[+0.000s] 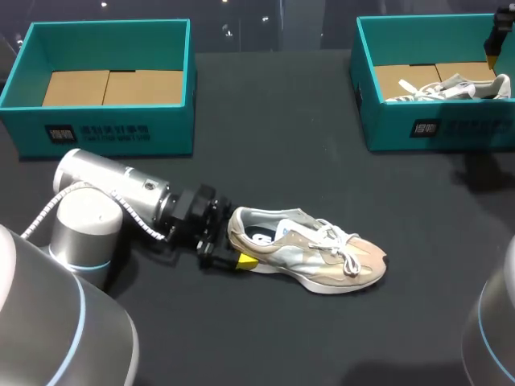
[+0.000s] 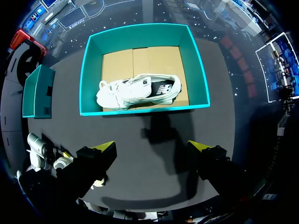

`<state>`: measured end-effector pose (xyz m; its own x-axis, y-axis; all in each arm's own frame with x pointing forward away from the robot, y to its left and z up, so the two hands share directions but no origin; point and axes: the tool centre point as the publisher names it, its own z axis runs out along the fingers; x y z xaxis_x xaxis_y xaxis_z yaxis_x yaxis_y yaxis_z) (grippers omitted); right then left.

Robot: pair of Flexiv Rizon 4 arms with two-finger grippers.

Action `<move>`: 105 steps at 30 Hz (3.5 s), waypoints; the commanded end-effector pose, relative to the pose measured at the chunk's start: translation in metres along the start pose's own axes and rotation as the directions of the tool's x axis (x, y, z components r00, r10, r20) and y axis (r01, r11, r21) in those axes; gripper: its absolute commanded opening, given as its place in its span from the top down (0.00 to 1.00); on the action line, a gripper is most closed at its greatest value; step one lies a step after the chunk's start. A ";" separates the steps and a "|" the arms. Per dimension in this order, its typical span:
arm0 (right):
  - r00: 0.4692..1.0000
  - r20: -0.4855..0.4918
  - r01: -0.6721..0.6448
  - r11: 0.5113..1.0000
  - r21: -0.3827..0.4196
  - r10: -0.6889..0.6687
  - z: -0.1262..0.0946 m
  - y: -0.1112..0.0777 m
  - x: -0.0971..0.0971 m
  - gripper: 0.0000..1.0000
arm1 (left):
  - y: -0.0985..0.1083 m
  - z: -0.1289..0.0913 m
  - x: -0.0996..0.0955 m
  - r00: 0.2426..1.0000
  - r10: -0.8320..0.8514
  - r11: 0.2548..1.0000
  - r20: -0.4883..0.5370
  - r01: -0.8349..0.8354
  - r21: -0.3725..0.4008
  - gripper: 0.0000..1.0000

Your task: Take the shoe out of the shoebox, open the shoe tongue, remove and reinsert the insole, then place the shoe into the shoebox

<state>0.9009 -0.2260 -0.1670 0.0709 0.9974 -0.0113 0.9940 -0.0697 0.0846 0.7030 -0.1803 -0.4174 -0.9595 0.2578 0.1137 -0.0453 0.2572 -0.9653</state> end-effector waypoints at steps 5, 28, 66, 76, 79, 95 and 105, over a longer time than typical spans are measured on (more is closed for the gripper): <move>1.000 0.001 -0.001 1.000 0.000 0.001 0.000 0.000 0.000 0.00 | 0.002 0.005 -0.001 0.997 -0.004 1.000 0.076 0.003 0.017 1.00; 1.000 0.001 -0.001 1.000 0.000 0.001 0.000 0.000 0.000 0.00 | 0.003 -0.002 -0.009 0.973 -0.049 0.999 0.226 0.042 0.035 1.00; 0.993 0.040 -0.107 0.993 -0.056 0.110 -0.026 -0.112 0.109 0.00 | 0.003 -0.002 -0.009 0.973 -0.049 0.999 0.226 0.042 0.035 1.00; 0.991 0.049 -0.119 0.992 -0.035 0.121 -0.020 -0.162 0.184 0.00 | 0.003 -0.002 -0.009 0.973 -0.049 0.999 0.226 0.042 0.035 1.00; 0.993 0.043 -0.112 0.993 -0.028 0.113 -0.020 -0.165 0.190 0.00 | 0.003 -0.002 -0.009 0.973 -0.049 0.999 0.226 0.042 0.035 1.00; 0.997 0.069 -0.042 0.996 -0.075 0.047 -0.006 -0.178 0.254 0.00 | 0.003 -0.002 -0.009 0.973 -0.049 0.999 0.226 0.042 0.035 1.00; 0.996 0.087 -0.021 0.998 -0.062 0.027 0.020 -0.207 0.326 0.00 | 0.003 -0.002 -0.009 0.973 -0.049 0.999 0.226 0.042 0.035 1.00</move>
<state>0.7149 0.0740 -0.1995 0.1032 0.9933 -0.0526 0.9837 -0.0941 0.1530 0.7117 -0.1799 -0.4178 -0.9940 0.0304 0.1054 -0.0954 0.2352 -0.9673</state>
